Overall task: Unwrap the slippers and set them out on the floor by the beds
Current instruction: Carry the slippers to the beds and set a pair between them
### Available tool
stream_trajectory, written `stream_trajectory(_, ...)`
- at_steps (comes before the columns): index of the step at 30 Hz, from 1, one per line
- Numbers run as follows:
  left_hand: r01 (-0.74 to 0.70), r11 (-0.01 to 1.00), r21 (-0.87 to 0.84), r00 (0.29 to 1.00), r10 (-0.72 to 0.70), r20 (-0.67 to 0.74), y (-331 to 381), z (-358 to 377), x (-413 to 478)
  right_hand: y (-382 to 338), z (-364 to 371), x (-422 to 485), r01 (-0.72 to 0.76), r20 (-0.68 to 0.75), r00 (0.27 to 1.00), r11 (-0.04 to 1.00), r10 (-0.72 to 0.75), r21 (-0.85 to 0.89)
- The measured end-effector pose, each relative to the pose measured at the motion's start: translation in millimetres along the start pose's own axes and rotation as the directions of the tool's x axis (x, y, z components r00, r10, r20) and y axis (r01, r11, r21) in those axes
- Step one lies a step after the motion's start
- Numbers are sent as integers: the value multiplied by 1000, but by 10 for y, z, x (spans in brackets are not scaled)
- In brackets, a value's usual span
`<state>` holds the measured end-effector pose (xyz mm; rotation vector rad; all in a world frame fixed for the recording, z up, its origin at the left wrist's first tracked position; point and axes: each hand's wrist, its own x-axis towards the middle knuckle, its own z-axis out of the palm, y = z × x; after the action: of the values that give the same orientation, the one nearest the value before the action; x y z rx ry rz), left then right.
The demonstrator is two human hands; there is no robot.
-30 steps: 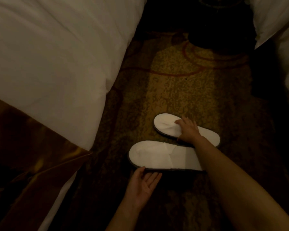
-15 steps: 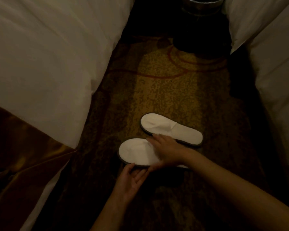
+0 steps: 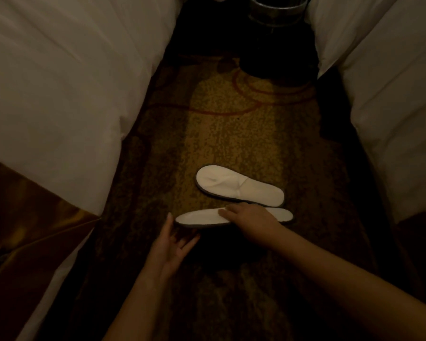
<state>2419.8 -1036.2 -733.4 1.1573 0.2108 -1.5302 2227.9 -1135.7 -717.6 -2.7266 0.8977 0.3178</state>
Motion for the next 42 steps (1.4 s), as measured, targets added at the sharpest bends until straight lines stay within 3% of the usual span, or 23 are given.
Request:
stream_trajectory(3, -59, 988, 144, 996, 68, -59, 22, 8, 79, -81, 192, -67, -23, 2, 1000, 1000, 23, -17)
stream_trajectory(7, -14, 945, 328, 977, 83, -198, -92, -15, 135, -118, 515, -184, -173, 139, 978, 979, 157, 111)
stream_trajectory(12, 45, 915, 402, 980, 38, -196, -287, -152, 115, -1, 697, -278, -247, 159, 960, 965, 231, 92)
stream_trajectory(21, -17, 660, 751, 935, 276, -222, -342, -184, 162, -40, 901, -329, -217, 102, 973, 973, 208, 79)
stream_trajectory(32, -16, 531, 847, 913, 353, -204, -435, -203, 124, 5, 1003, -392, -196, 97, 978, 976, 186, 98)
stream_trajectory(37, -180, 482, 857, 832, 539, -128, -391, -108, 97, 35, 1048, -357, -222, 21, 975, 966, 221, 134)
stream_trajectory(39, -231, 295, 927, 795, 607, 5, -377, -65, 120, 34, 1060, -334, -239, -44, 967, 957, 249, 163)
stream_trajectory(42, -208, -163, 964, 806, 529, 264, -423, -1, 186, 45, 1036, -301, -253, -98, 958, 955, 270, 153)
